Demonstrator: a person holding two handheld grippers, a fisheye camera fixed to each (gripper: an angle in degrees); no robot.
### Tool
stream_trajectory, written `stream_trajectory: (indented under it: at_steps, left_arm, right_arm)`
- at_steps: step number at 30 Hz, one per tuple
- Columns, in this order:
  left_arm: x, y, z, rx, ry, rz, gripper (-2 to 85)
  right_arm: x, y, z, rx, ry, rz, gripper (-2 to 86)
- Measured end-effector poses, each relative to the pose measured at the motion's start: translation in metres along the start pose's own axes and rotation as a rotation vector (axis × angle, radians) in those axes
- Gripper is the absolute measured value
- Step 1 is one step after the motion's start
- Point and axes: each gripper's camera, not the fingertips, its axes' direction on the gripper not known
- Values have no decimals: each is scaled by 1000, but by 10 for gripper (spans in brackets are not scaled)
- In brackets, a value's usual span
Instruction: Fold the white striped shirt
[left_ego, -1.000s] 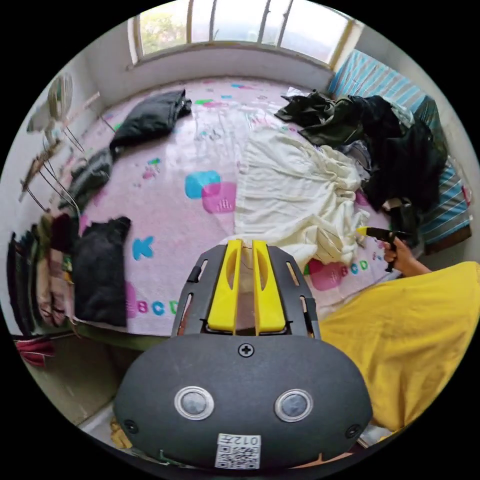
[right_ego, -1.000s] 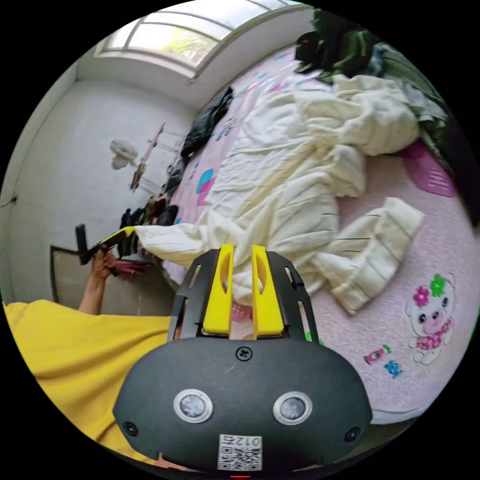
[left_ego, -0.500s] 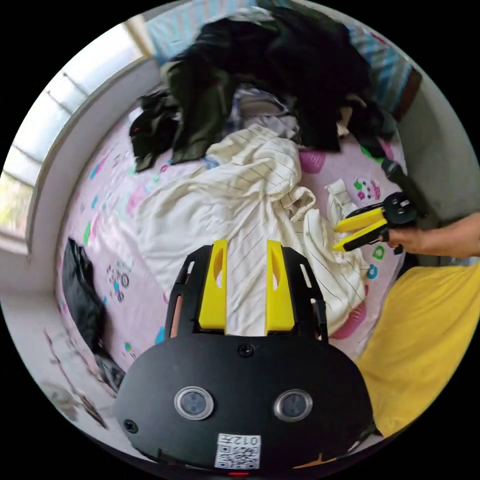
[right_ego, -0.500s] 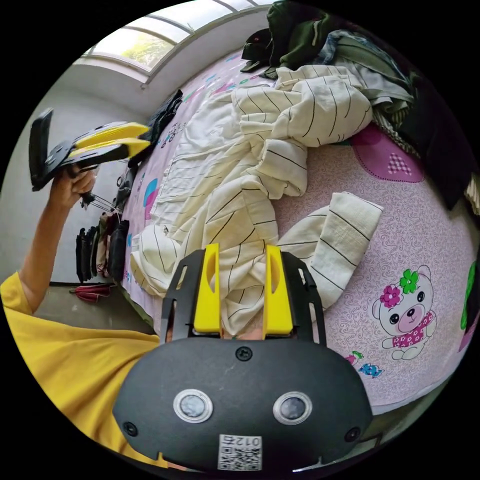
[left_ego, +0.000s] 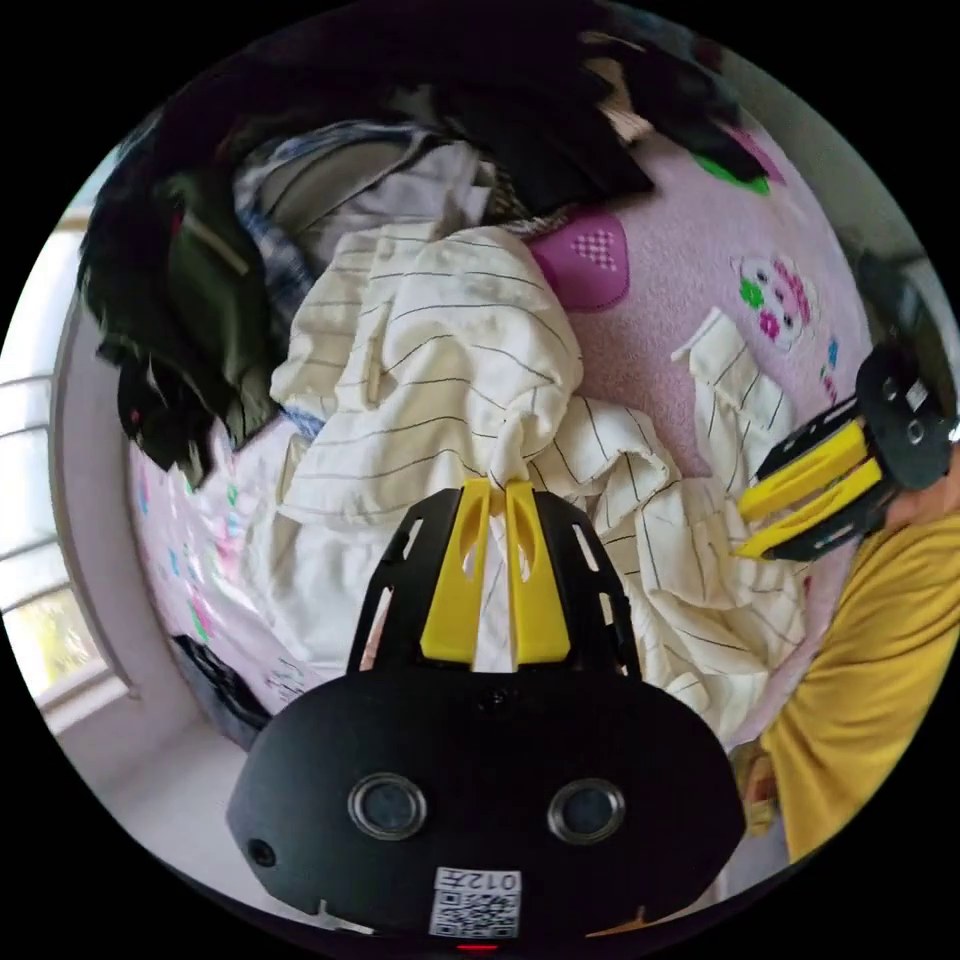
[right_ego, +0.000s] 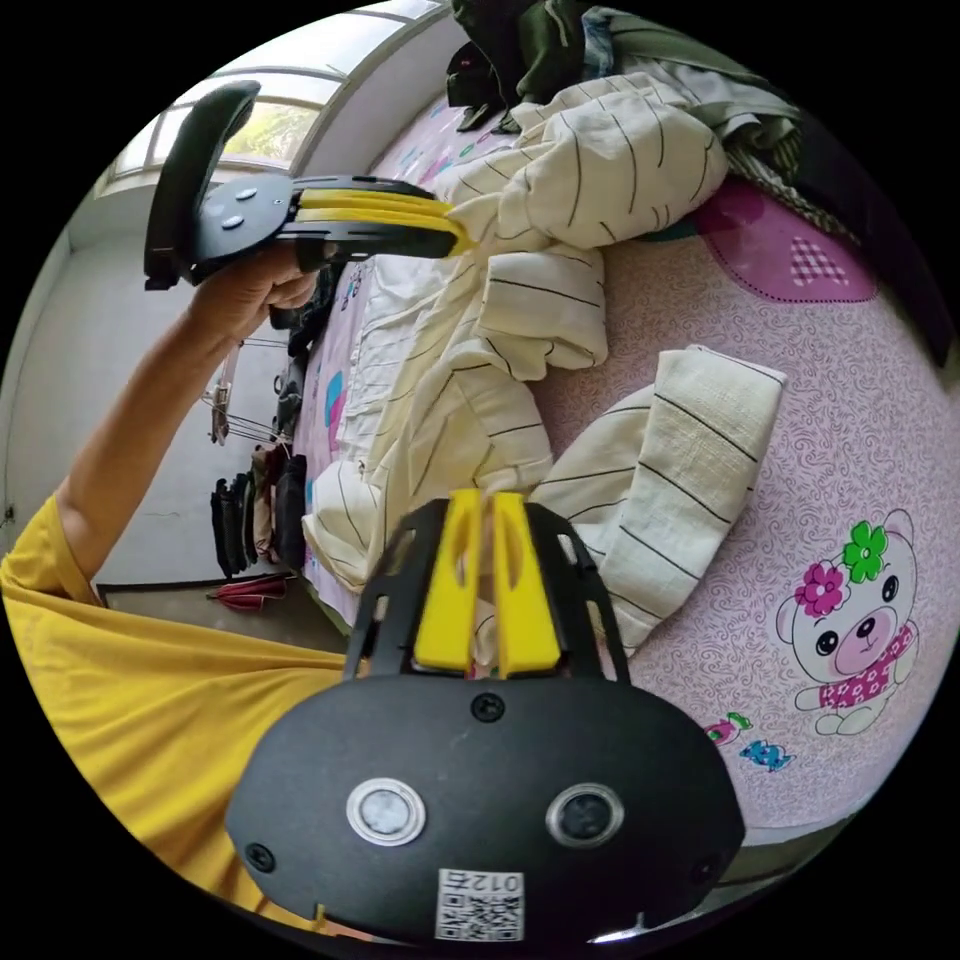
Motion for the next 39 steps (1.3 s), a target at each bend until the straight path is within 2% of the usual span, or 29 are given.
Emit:
stream_trajectory:
  at_steps: [4,8,12,17,20,25,28,32,34,39]
  left_arm:
    - [-58,64,-33,149,132,-321,5]
    - [-94,203,-79,367,191,-737,1]
    - [-43,350,-99,455,185,-1050,-1]
    - [70,432,-71,349,198,-1235,0]
    - [109,441,-42,288,249,-1274,1]
    - [122,414,-9,90,189,-1086,5]
    - [132,412,-4,38,145,-982,12]
    - [130,453,-1,120,114,-1140,18]
    - [127,460,3,127,76,-1146,21]
    - [116,414,37,3,-78,-834,38]
  right_arm:
    - [-14,11,-34,28,-1,-65,7]
    - [-36,18,-81,92,2,-138,1]
    - [-70,24,-96,37,42,-266,0]
    - [-108,38,-84,-107,120,-381,0]
    - [-111,38,-76,-153,118,-356,2]
    - [-130,35,-80,-159,172,-379,14]
    - [-162,46,-92,-124,287,-513,43]
    - [-218,69,-102,-89,432,-746,104]
    - [-239,77,-95,-94,526,-846,117]
    - [-281,86,-65,-123,689,-1097,125]
